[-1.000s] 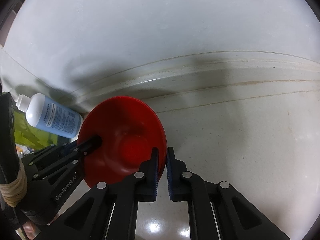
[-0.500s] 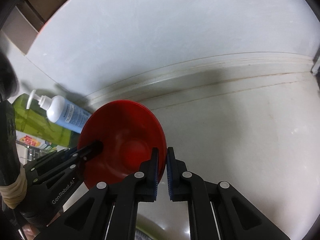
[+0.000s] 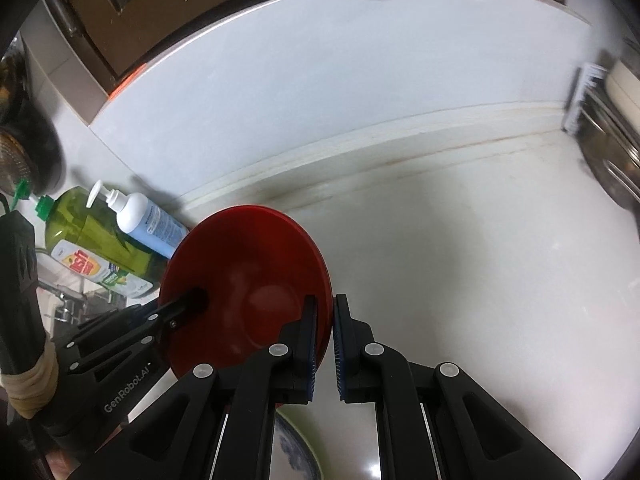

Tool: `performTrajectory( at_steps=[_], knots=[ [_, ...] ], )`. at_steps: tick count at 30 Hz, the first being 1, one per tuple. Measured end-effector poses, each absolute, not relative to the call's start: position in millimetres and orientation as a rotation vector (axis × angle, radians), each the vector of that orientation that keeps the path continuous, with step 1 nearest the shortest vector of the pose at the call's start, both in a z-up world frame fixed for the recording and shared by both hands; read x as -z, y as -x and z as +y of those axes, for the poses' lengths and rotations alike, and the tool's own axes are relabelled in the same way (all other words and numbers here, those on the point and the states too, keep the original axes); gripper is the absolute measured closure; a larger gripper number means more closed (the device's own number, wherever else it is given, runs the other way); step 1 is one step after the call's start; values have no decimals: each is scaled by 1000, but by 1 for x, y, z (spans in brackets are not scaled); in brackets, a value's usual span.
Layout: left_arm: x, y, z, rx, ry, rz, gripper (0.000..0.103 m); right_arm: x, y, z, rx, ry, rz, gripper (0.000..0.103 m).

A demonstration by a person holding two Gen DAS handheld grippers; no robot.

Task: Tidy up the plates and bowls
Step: 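Lift the red-and-black bowl with both tools and carry it toward the stack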

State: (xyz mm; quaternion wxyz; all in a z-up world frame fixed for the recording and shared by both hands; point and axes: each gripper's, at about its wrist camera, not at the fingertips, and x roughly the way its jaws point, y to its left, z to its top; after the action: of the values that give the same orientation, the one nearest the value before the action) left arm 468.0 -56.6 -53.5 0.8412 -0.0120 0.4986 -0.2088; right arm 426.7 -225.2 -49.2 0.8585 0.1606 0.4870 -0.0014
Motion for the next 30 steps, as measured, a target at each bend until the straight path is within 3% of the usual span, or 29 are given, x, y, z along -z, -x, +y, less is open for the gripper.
performTrajectory(
  at_steps=[30],
  knots=[
    [34,-323,-153,705,-98,1040,91,32,-242,-293,235,-443,918,94]
  ],
)
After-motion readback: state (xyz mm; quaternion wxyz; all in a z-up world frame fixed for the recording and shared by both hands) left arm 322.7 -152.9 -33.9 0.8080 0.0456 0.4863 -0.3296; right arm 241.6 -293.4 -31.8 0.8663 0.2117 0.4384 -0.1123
